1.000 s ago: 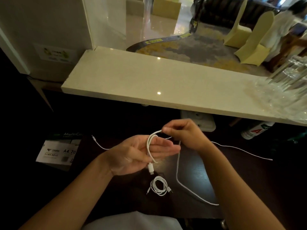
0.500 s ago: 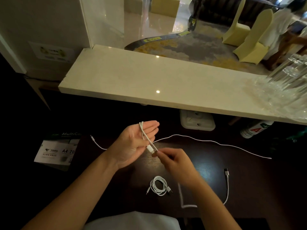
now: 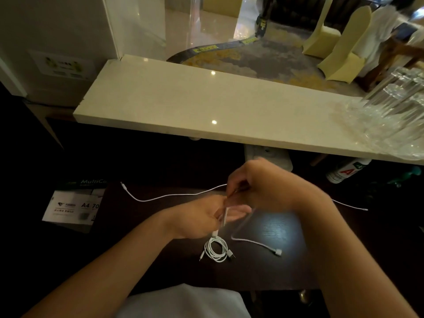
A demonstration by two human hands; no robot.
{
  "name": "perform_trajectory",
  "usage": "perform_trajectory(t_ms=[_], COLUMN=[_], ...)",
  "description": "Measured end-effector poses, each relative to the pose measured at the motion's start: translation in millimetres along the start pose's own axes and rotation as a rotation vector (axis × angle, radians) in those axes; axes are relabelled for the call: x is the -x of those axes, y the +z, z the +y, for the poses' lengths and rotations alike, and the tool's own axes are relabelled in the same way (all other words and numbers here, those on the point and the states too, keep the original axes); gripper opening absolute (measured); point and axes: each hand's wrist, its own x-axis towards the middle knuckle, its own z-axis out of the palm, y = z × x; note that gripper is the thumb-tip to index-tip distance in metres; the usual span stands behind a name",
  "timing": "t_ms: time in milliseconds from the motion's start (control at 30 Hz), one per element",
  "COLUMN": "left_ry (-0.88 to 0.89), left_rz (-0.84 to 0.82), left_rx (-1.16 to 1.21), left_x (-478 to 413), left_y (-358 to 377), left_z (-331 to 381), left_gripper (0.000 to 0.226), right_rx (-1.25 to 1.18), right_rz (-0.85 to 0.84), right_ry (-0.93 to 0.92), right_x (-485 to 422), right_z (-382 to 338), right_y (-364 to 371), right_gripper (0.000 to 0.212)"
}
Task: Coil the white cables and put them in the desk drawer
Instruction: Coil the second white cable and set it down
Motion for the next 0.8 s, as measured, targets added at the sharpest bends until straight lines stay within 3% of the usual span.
perform_trajectory(t_ms=[100, 200, 300, 433, 600, 700, 800], left_ry=[0.101, 0.285, 0.376, 0.399, 0.398, 0.311, 0.208], left_rz=[-0.158, -0.244, -0.181, 0.005, 0.295, 0.401, 0.37], left_rx=[0.175, 0.472, 0.641, 0.684, 0.71, 0.498, 0.239], left_x=[16, 24, 21, 14, 9, 9, 8], left_y=[-4, -4, -7, -6, -19, -30, -23], left_z=[4, 13, 15, 8, 9, 7, 2], left_gripper=[0.061, 0.067, 0.07, 0.072, 0.077, 0.072, 0.068], right_rx=[-0.428, -0.989, -1.343, -1.479, -1.38, -0.922, -0.454], right_rz=[0.039, 0.099, 0.193, 0.302, 0.292, 0.294, 0.24], right_ry=[0.03, 0.064, 0.181, 0.292, 0.352, 0.378, 0.259], right_x=[-9, -11, -10, -5, 10, 30, 43], right_z=[25, 41, 37, 11, -3, -4, -9], right_y=[0, 33, 79, 109, 117, 109, 74], right_gripper=[0.014, 0.021, 0.004, 0.043, 0.026, 0.027, 0.016])
